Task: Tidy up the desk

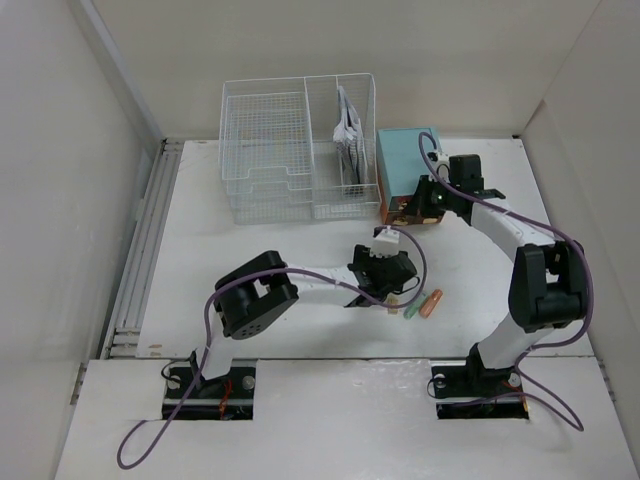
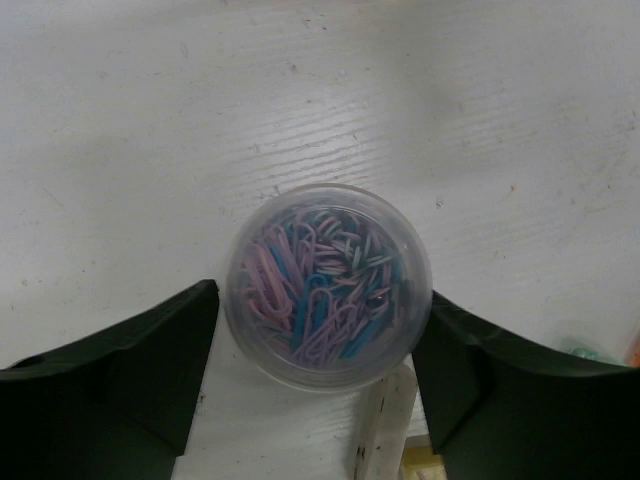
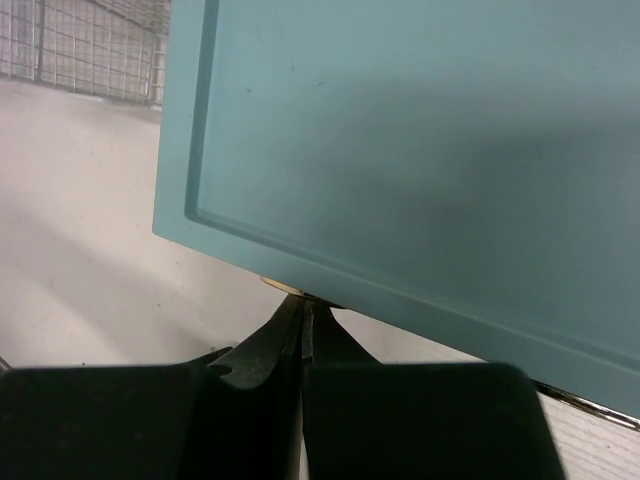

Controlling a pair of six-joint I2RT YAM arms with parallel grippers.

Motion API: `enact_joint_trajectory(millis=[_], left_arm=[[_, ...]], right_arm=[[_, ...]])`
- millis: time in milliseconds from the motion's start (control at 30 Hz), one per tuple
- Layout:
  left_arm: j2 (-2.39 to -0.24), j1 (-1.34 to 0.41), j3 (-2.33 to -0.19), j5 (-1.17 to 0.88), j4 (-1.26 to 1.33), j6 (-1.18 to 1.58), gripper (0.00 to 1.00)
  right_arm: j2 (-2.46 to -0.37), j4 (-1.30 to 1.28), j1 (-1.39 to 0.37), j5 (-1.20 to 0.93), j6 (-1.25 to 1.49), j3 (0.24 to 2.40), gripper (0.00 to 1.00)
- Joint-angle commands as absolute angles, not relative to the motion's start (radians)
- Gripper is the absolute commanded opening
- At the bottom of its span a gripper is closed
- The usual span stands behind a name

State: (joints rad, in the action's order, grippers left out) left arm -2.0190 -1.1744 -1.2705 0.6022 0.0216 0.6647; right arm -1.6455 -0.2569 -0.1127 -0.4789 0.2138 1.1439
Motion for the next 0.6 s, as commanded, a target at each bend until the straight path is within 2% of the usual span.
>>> enact_joint_trajectory(millis=[0,33,67,133,167,200,233,367,467,567], left_arm=[[-2.011,-1.164,-1.305,0.661,-0.006,0.678,0.71],[-2.011,-1.164,-1.305,0.661,-0.006,0.678,0.64],[-2.011,-1.155,-1.305,0.661,0.003,0.678,0.61],[-2.011,-1.155,-1.305,0.661,0.017,0.666,0.51],[-2.011,-1.155,-1.305,0.661,0.026,0.666,0.41],[-2.011,-1.155,-1.305,0.651,0.026,0.666,0.36],[-2.011,-1.155,-1.315,0.650,0.026,0.655,0.31],[-1.999,-1.155,-1.315,0.641,0.026,0.655,0.16],[-1.965,-1.155,-1.258,0.630,0.035,0.675,0.02],[-1.892,-1.155,-1.189,0.589,0.089,0.686,0.00]], right_arm=[[-1.648,-0.103,-0.118,-0.482,0.203,1.210,0.00],[-1.638,-0.103,-0.118,-0.491,0.193,1.210,0.00],[-1.611,-0.103,-0.118,-0.491,0.193,1.200,0.04],[-1.580,-0.103,-0.118,-0.529,0.176,1.187,0.28],[-1.545,-0.103,-0.118,-0.538,0.166,1.174,0.33],[-1.526,-0.103,-0.118,-0.557,0.166,1.164,0.40],[-1.507,-0.121,-0.118,-0.557,0.155,1.164,0.52],[-1.407,-0.219,-0.107,-0.571,0.106,1.155,0.60],[-1.326,-0.291,-0.071,-0.464,0.106,1.143,0.62],[-1.292,-0.316,-0.019,-0.359,0.159,1.089,0.63]])
